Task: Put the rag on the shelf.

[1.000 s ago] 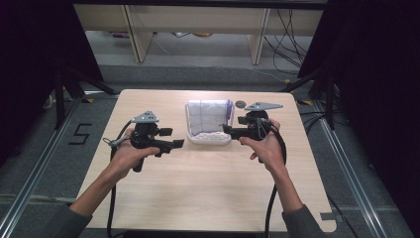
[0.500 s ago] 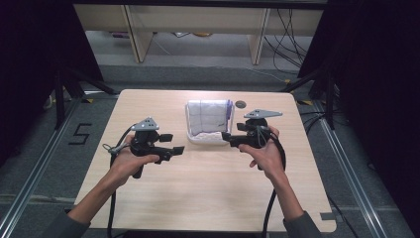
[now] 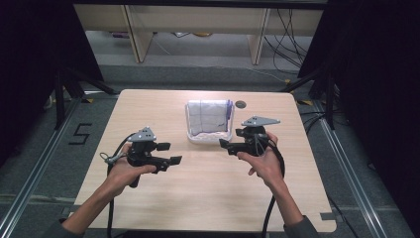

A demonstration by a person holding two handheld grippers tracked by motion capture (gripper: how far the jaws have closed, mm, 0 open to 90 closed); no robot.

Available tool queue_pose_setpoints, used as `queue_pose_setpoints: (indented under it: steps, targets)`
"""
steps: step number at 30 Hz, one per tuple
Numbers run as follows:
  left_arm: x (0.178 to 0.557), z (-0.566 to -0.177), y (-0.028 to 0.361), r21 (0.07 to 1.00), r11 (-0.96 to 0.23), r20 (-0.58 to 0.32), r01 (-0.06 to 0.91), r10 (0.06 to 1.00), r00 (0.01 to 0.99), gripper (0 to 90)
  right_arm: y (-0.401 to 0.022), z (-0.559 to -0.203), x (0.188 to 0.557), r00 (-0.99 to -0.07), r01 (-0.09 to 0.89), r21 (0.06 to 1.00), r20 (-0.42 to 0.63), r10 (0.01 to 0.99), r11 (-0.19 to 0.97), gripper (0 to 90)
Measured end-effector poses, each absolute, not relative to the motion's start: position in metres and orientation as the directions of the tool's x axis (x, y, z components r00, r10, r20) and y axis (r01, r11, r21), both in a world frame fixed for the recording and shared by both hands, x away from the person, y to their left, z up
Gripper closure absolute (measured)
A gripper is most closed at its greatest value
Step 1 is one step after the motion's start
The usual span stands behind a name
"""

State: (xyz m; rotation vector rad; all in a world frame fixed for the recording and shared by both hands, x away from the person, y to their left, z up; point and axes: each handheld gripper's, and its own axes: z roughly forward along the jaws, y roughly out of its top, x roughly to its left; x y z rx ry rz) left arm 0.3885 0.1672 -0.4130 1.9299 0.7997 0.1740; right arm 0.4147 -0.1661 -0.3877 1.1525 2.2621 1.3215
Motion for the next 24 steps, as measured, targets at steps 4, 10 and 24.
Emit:
queue_pose_setpoints:
  steps: [4,10,24]
  targets:
    - [0.386,-0.417,0.167,0.843,-0.286,-0.217,0.456,0.594,0.775,27.7,-0.164,-0.391,0.412,-0.648,0.501,0.825,0.159,0.744,0.261,25.3]
    - [0.376,-0.427,0.165,0.831,-0.326,-0.195,0.451,0.588,0.785,27.5,-0.16,-0.401,0.406,-0.663,0.513,0.819,0.187,0.725,0.257,24.3]
    - [0.356,-0.459,0.175,0.812,-0.349,-0.191,0.468,0.6,0.777,27.4,-0.154,-0.422,0.399,-0.675,0.518,0.804,0.174,0.717,0.293,24.1]
